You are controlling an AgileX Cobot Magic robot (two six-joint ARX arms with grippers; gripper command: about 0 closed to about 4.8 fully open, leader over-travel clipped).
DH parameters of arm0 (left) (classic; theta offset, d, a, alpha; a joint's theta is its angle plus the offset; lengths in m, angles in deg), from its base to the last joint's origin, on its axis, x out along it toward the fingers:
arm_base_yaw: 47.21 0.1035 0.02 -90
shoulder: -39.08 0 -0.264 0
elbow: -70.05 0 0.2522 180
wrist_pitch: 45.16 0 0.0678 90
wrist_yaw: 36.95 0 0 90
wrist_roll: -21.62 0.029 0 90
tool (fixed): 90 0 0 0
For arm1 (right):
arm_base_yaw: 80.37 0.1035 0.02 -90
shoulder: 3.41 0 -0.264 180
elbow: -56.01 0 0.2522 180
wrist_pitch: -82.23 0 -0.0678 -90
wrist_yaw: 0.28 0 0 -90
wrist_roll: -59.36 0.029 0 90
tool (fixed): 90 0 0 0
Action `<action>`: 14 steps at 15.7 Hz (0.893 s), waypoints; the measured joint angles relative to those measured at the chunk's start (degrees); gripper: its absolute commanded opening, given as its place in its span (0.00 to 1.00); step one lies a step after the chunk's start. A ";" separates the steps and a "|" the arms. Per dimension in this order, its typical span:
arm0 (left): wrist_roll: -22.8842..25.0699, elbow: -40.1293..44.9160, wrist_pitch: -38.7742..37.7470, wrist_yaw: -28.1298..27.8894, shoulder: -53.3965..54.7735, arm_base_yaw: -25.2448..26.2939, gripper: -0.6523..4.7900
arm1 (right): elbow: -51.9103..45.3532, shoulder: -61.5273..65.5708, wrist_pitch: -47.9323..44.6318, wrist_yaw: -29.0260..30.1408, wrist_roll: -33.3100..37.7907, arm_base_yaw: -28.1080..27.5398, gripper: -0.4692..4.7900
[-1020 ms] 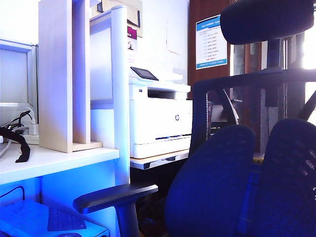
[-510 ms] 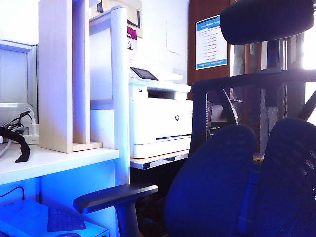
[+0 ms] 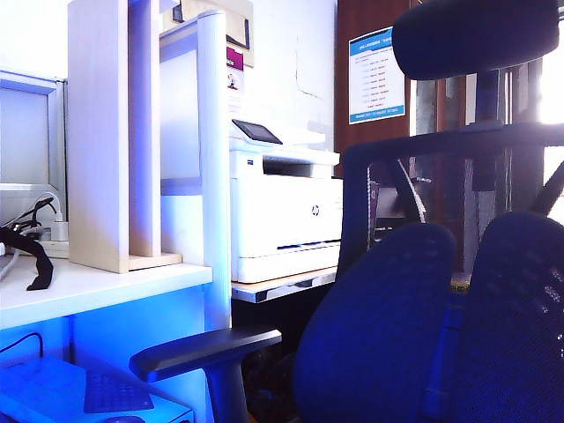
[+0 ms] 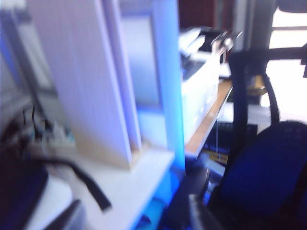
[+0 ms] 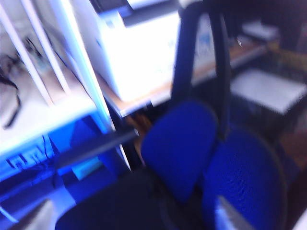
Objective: Grab the backpack from the chair and place it on the desk.
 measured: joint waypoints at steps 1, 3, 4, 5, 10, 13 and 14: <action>-2.14 3.32 0.59 -0.26 -1.99 0.00 0.67 | -0.46 0.04 0.09 -0.13 -0.15 0.00 0.89; -4.98 9.86 2.62 -0.26 -5.99 0.00 0.67 | -1.73 -0.02 -0.70 -0.13 -0.15 0.00 0.75; -5.44 13.38 2.78 -0.28 -8.79 0.00 0.67 | -2.67 -0.09 -0.83 -0.42 -0.20 0.00 0.75; -5.86 16.13 3.23 -0.28 -11.13 0.00 0.67 | -4.44 -0.61 -1.42 -0.50 -0.28 0.00 0.75; -6.95 26.10 4.63 -1.62 -21.29 0.00 0.67 | -17.33 -11.96 -6.91 -0.87 0.46 0.02 0.75; -9.07 30.08 7.56 -2.67 -21.31 0.00 0.49 | -25.83 -19.17 -9.03 -1.68 2.56 0.07 0.68; -11.43 31.52 8.35 -3.50 -21.33 0.00 0.41 | -27.56 -20.68 -8.98 -2.10 2.71 0.07 0.48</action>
